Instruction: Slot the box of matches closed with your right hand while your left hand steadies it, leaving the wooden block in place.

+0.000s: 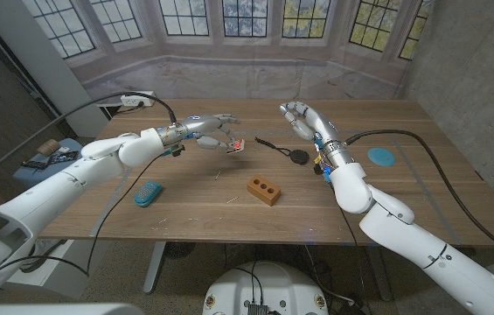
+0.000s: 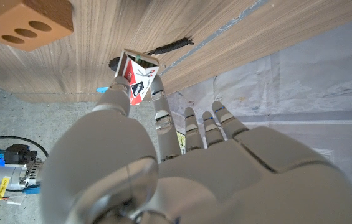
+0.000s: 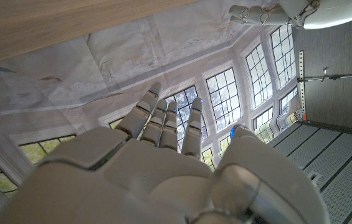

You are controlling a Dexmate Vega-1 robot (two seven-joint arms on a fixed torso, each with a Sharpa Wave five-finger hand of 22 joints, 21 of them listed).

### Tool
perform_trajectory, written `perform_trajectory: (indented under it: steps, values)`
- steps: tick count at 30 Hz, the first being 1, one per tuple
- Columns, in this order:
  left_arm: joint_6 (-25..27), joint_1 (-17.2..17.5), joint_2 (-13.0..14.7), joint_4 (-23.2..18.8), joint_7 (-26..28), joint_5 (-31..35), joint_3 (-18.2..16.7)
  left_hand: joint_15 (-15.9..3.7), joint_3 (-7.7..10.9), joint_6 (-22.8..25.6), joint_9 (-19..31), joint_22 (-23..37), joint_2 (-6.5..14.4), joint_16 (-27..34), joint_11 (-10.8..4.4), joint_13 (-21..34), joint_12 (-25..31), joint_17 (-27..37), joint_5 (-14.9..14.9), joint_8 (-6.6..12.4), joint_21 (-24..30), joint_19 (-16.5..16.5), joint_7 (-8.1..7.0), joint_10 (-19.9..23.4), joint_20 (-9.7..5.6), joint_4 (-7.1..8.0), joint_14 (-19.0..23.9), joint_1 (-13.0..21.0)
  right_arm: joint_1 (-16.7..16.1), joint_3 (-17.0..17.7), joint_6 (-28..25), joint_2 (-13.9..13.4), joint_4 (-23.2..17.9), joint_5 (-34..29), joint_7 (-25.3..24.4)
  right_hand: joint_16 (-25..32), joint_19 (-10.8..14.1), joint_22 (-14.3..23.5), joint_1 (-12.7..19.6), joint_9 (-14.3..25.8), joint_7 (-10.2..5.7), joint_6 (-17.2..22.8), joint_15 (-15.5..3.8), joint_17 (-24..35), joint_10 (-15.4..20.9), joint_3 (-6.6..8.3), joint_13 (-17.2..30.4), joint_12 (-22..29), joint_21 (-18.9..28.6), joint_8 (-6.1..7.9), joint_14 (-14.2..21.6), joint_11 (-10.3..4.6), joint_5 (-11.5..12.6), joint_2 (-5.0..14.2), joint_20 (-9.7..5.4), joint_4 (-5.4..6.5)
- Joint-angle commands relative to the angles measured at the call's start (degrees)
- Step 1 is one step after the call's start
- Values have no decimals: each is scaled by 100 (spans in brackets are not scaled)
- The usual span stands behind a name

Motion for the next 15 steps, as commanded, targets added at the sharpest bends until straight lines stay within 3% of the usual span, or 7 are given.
perform_trajectory:
  steps: [1,15]
  values:
    - [497,230,176,-295,28,8,-123,27,13,-23,12,24,49,-2,-10,17,-5,6,-25,0,-5,-42,-5,-32,-5,5,-20,15,-88,161,304,-48,122,272,-14,24,32,14,-20,17,12,78,-20,-10,54,17,2,11,-12,20,43,-20,-5,-27,-21,-39]
    - [818,157,216,-324,-226,-37,-59,71,5,-132,12,25,60,-23,22,17,-30,7,-26,-32,-14,-105,13,-152,6,20,-149,-24,-124,219,581,-10,271,438,-53,19,47,14,-12,17,-3,100,-31,-15,69,42,4,8,-16,20,52,-26,-6,-28,-35,-66]
